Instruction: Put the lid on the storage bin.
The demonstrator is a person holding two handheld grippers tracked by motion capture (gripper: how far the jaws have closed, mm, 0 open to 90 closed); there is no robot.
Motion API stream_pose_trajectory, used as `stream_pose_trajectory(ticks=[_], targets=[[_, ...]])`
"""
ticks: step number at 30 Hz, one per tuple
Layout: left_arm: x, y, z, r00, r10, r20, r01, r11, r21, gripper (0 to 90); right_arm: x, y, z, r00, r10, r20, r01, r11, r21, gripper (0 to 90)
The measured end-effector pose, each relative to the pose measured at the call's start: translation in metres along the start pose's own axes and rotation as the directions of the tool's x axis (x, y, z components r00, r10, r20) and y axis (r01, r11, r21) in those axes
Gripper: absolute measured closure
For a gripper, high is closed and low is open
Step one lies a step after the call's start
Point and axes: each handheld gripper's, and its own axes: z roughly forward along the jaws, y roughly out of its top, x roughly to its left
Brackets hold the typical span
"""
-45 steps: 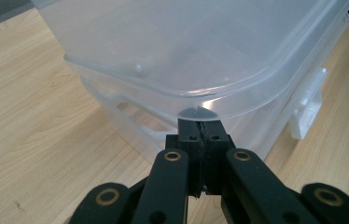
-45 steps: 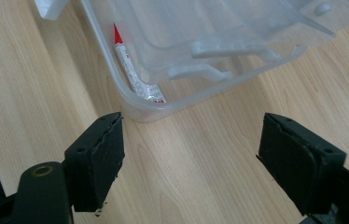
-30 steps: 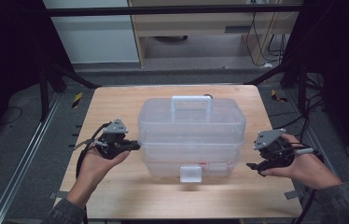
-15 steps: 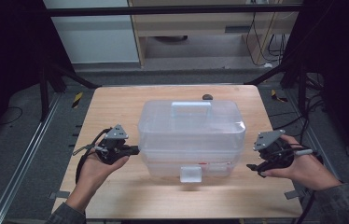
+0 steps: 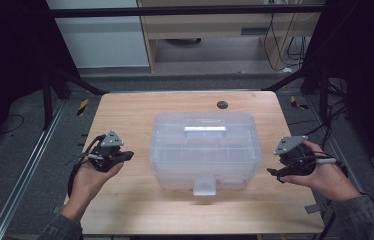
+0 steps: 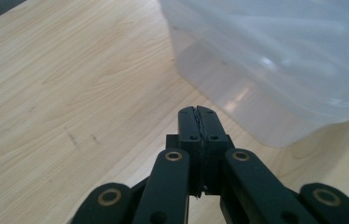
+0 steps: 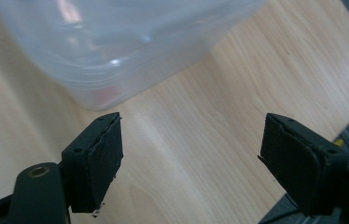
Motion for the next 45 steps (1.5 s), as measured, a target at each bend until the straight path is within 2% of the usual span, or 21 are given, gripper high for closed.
stream_pose_trajectory(ticks=[3, 6, 9, 10, 14, 15, 18, 22, 24, 26, 27, 28, 29, 32, 34, 35, 36, 38, 41, 43, 45], targets=[[0.007, 0.000, 0.005, 0.9998, -0.008, -0.018, 0.008, 1.0000, 0.005, 89.6, -0.005, -0.001, 0.006, 0.9989, 0.022, 0.042, -0.022, 1.000, 0.011, 21.7], [0.020, -0.001, 0.020, 0.9987, -0.031, -0.039, 0.031, 0.9995, 0.010, 89.6, -0.014, -0.004, 0.018, 0.9919, 0.083, 0.096, -0.084, 0.996, 0.006, 23.2], [0.025, -0.002, 0.029, 0.9979, -0.034, -0.056, 0.035, 0.9993, 0.016, 89.5, -0.019, -0.007, 0.026, 0.9857, 0.121, 0.117, -0.122, 0.993, -0.001, 23.6], [0.031, -0.003, 0.038, 0.9970, -0.044, -0.065, 0.045, 0.9988, 0.019, 89.5, -0.024, -0.011, 0.035, 0.9768, 0.164, 0.137, -0.164, 0.986, -0.014, 24.0], [0.040, -0.009, 0.055, 0.9942, -0.066, -0.084, 0.069, 0.9971, 0.033, 89.5, -0.035, -0.022, 0.054, 0.9498, 0.259, 0.176, -0.256, 0.966, -0.042, 24.1], [0.040, -0.009, 0.055, 0.9942, -0.066, -0.084, 0.069, 0.9971, 0.033, 89.5, -0.035, -0.022, 0.054, 0.9498, 0.259, 0.176, -0.256, 0.966, -0.042, 24.1], [0.046, -0.012, 0.065, 0.9930, -0.074, -0.092, 0.078, 0.9960, 0.043, 89.5, -0.042, -0.032, 0.068, 0.9240, 0.333, 0.187, -0.325, 0.943, -0.076, 24.2], [0.050, -0.014, 0.073, 0.9918, -0.088, -0.093, 0.092, 0.9948, 0.043, 89.5, -0.045, -0.037, 0.077, 0.9147, 0.361, 0.182, -0.350, 0.933, -0.086, 23.7], [0.052, -0.017, 0.082, 0.9900, -0.106, -0.093, 0.111, 0.9927, 0.048, 89.5, -0.049, -0.039, 0.087, 0.8992, 0.401, 0.175, -0.389, 0.916, -0.098, 23.5], [0.053, -0.018, 0.085, 0.9890, -0.113, -0.096, 0.118, 0.9919, 0.048, 89.5, -0.052, -0.041, 0.092, 0.8899, 0.421, 0.176, -0.408, 0.907, -0.106, 23.5], [0.055, -0.020, 0.089, 0.9882, -0.118, -0.098, 0.123, 0.9909, 0.053, 89.5, -0.052, -0.041, 0.092, 0.8899, 0.421, 0.176, -0.408, 0.907, -0.106, 23.5], [0.057, -0.023, 0.095, 0.9848, -0.140, -0.102, 0.146, 0.9882, 0.048, 89.6, -0.057, -0.043, 0.101, 0.8744, 0.453, 0.173, -0.440, 0.891, -0.110, 23.3], [0.057, -0.023, 0.095, 0.9848, -0.140, -0.102, 0.146, 0.9882, 0.048, 89.6, -0.059, -0.044, 0.104, 0.8707, 0.461, 0.172, -0.448, 0.887, -0.110, 23.2], [0.061, -0.030, 0.105, 0.9744, -0.192, -0.118, 0.194, 0.9811, 0.005, 88.3, -0.064, -0.047, 0.116, 0.8486, 0.501, 0.170, -0.486, 0.865, -0.125, 21.4], [0.063, -0.033, 0.109, 0.9634, -0.217, -0.157, 0.215, 0.9760, -0.030, 71.4, -0.066, -0.047, 0.123, 0.8347, 0.528, 0.156, -0.512, 0.848, -0.135, 18.7], [0.063, -0.033, 0.109, 0.9634, -0.217, -0.157, 0.215, 0.9760, -0.030, 60.5, -0.066, -0.047, 0.123, 0.8347, 0.528, 0.156, -0.512, 0.848, -0.135, 18.7], [0.064, -0.035, 0.114, 0.9533, -0.239, -0.184, 0.234, 0.9709, -0.053, 53.5, -0.066, -0.046, 0.132, 0.8263, 0.543, 0.148, -0.527, 0.839, -0.138, 17.0], [0.066, -0.038, 0.120, 0.9408, -0.270, -0.205, 0.262, 0.9629, -0.066, 42.4, -0.066, -0.045, 0.139, 0.8186, 0.557, 0.139, -0.540, 0.829, -0.142, 15.9], [0.068, -0.043, 0.125, 0.9284, -0.309, -0.207, 0.301, 0.9512, -0.067, 30.1, -0.066, -0.046, 0.149, 0.7954, 0.594, 0.119, -0.574, 0.802, -0.168, 14.2], [0.069, -0.046, 0.127, 0.9246, -0.329, -0.192, 0.317, 0.9441, -0.089, 25.2, -0.067, -0.047, 0.153, 0.7737, 0.626, 0.096, -0.604, 0.775, -0.188, 13.0], [0.069, -0.047, 0.128, 0.9249, -0.333, -0.184, 0.319, 0.9424, -0.100, 21.9, -0.067, -0.047, 0.155, 0.7694, 0.631, 0.100, -0.605, 0.770, -0.203, 11.9]])
